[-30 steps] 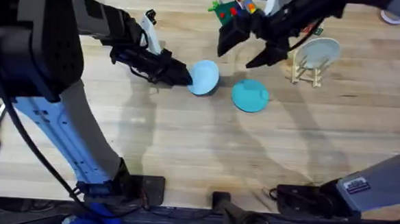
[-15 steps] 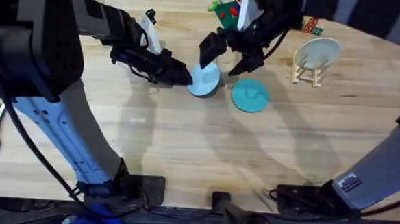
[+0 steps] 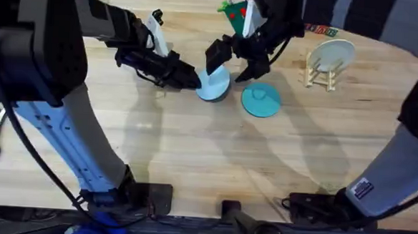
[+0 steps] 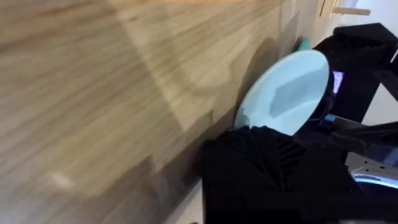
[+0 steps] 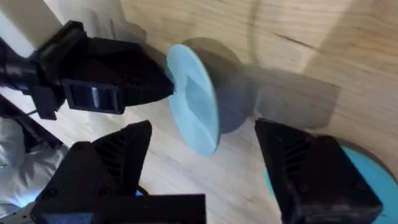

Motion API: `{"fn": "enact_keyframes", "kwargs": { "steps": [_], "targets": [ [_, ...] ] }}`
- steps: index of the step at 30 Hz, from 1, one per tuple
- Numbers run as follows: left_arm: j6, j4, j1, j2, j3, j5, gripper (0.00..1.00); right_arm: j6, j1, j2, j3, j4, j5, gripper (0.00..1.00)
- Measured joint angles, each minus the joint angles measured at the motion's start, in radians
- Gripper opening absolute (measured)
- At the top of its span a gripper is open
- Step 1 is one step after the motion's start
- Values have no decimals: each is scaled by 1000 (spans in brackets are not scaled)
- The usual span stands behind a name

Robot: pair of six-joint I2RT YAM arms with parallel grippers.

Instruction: Pick up the plates from the table one by one and place each into a slot on the dish rack.

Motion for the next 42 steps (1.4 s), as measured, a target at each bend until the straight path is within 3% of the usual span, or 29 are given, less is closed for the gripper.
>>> {"fn": "enact_keyframes", "kwargs": {
  "steps": [13, 29, 34, 42],
  "targets": [
    [0, 0, 0, 0, 0, 0, 41, 3, 20, 2, 0, 23, 0, 980],
    [0, 0, 0, 0, 0, 0, 40, 47, 19, 23, 0, 49, 8, 341],
    [0, 0, 0, 0, 0, 0, 40, 55, 16, 31, 0, 45, 21, 97],
    [1, -6, 0, 0, 0, 0, 40, 55, 12, 30, 6, 46, 6, 49]
  ]
}}
